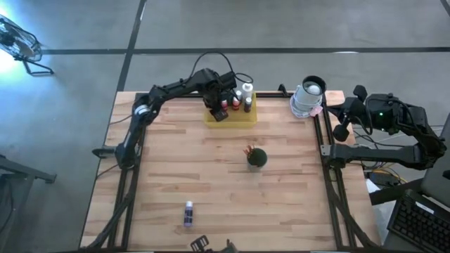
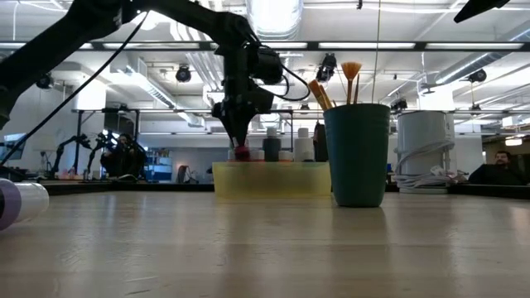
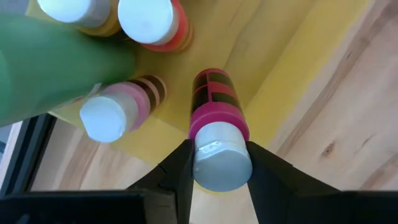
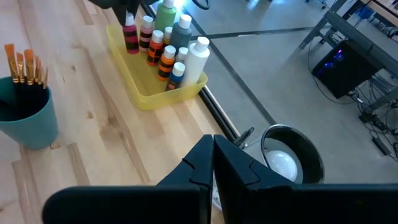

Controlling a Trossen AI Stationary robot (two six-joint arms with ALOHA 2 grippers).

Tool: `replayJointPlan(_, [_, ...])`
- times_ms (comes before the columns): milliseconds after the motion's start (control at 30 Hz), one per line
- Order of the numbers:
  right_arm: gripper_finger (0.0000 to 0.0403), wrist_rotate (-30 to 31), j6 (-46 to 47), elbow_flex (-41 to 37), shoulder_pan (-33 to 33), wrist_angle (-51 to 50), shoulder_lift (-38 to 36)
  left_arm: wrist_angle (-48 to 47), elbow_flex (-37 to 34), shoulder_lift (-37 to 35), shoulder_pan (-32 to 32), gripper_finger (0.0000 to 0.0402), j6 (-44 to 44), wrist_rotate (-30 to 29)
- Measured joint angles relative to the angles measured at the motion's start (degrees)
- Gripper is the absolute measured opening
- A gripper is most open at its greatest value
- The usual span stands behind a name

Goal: Pick & Place Paint Supplies
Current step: Put the dark pink paint bottle into the yellow bin

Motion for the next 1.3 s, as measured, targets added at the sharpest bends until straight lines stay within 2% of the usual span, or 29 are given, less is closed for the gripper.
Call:
replayJointPlan(300, [0.0008,0.0,0.0,0.0,0.0,0.0,0.0,0.3,-0.1,2.1,0.0,0.0123,0.0,-0.1])
replayJointPlan(1300, [0.0008,0.0,0.0,0.0,0.0,0.0,0.0,0.7,-0.3,2.2,0.0,0.0123,-0.8,0.7])
